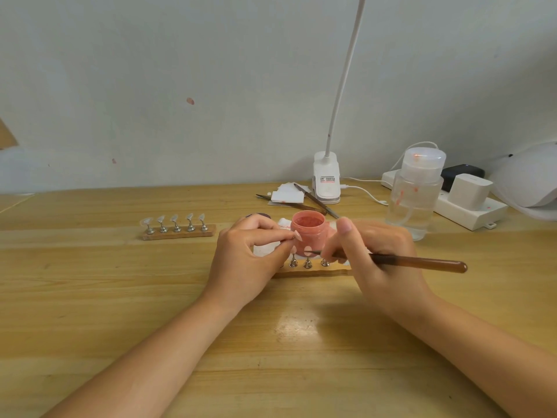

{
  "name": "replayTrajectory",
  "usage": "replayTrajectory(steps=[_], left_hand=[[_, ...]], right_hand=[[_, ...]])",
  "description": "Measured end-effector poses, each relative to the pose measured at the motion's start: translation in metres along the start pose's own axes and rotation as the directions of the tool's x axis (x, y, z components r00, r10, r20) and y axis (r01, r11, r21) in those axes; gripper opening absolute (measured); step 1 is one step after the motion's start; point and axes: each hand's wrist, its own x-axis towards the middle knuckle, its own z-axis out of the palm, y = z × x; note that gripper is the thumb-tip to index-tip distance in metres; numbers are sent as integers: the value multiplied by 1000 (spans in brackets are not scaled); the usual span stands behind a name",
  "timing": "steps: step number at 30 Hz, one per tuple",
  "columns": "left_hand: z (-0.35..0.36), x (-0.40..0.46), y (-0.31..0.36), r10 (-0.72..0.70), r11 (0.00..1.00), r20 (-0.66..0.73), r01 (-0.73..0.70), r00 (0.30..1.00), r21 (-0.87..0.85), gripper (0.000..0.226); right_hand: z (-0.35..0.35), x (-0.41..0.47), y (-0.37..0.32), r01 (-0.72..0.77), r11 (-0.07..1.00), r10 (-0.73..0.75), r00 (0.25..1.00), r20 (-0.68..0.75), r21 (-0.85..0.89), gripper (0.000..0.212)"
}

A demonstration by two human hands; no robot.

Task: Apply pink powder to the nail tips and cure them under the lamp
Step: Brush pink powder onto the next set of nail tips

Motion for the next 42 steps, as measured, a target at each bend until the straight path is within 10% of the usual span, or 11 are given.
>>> replayTrajectory(steps=[42], left_hand=[[1, 0, -4, -16, 994, -44, 11, 999, -109, 27]], right_hand=[[5, -9, -2, -49, 998, 50, 998, -30, 40, 57]])
